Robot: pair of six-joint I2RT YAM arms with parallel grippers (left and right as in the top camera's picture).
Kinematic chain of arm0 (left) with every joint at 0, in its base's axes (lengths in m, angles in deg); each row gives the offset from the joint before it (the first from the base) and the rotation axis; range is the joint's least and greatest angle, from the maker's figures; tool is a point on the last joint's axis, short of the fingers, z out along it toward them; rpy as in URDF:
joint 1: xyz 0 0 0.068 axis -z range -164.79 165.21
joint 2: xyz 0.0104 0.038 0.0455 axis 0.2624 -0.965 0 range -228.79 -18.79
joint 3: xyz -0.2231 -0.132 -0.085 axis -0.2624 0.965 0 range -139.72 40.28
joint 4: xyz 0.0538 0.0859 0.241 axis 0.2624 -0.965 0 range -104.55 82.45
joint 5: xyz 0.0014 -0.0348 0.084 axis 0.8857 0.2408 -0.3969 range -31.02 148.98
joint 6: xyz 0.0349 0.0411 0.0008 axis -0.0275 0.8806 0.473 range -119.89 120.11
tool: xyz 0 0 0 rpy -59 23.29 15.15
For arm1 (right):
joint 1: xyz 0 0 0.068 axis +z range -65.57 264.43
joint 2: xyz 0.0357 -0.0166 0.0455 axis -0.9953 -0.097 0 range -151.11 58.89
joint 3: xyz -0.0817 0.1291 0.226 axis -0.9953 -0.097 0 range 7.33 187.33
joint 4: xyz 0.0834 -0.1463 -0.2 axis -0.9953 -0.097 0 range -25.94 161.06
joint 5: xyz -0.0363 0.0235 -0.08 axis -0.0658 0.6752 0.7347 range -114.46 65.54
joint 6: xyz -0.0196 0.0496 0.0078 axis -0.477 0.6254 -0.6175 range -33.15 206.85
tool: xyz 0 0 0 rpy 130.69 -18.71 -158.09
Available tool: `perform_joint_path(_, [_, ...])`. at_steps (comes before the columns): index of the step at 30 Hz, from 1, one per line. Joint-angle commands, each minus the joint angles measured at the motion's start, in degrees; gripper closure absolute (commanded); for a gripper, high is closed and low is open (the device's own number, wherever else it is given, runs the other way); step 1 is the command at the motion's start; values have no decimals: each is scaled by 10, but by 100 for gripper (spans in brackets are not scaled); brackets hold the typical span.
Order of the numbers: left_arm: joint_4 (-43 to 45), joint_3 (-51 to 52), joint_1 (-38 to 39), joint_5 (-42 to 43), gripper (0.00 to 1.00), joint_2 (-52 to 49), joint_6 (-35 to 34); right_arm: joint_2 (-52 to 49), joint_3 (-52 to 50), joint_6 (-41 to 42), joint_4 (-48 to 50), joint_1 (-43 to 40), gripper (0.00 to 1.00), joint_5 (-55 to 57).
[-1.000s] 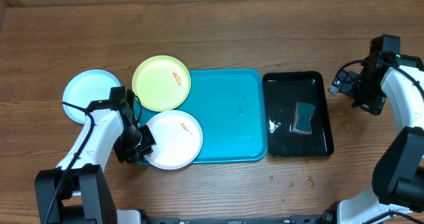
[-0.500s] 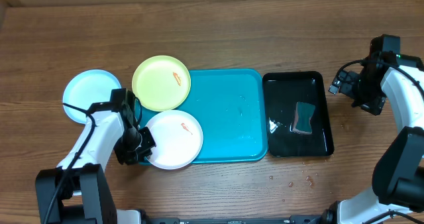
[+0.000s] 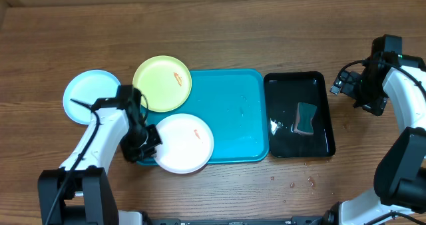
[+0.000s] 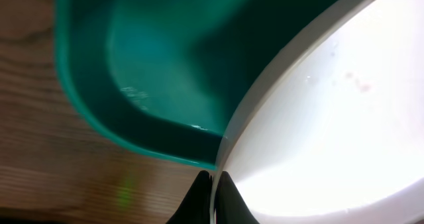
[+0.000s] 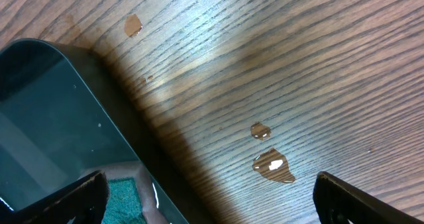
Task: Clean dirty plates on tray and stack at the side
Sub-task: 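Grasp the pink-white plate rim and drag it to the tray center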
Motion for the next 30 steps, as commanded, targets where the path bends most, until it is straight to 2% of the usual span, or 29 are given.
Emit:
perform_joint_path(1, [-2,-32,40,41,96,-5,-15,7,8,2,2,-1,0,1])
perform_joint_path(10, [63,-47,132,64,96,-5,-122,7,8,2,2,-1,0,1])
perform_joint_path(18, [170,-47,202,57,96,-5,-131,7,8,2,2,-1,0,1])
perform_joint_path(22, [182,-47,217,-9,95,-5,-180,7,8,2,2,-1,0,1])
perform_joint_path(27, [182,-45,225,-71,96,-5,-194,7,8,2,2,-1,0,1])
perform_joint_path(30, [186,-44,225,-80,96,-5,-202,7,8,2,2,-1,0,1])
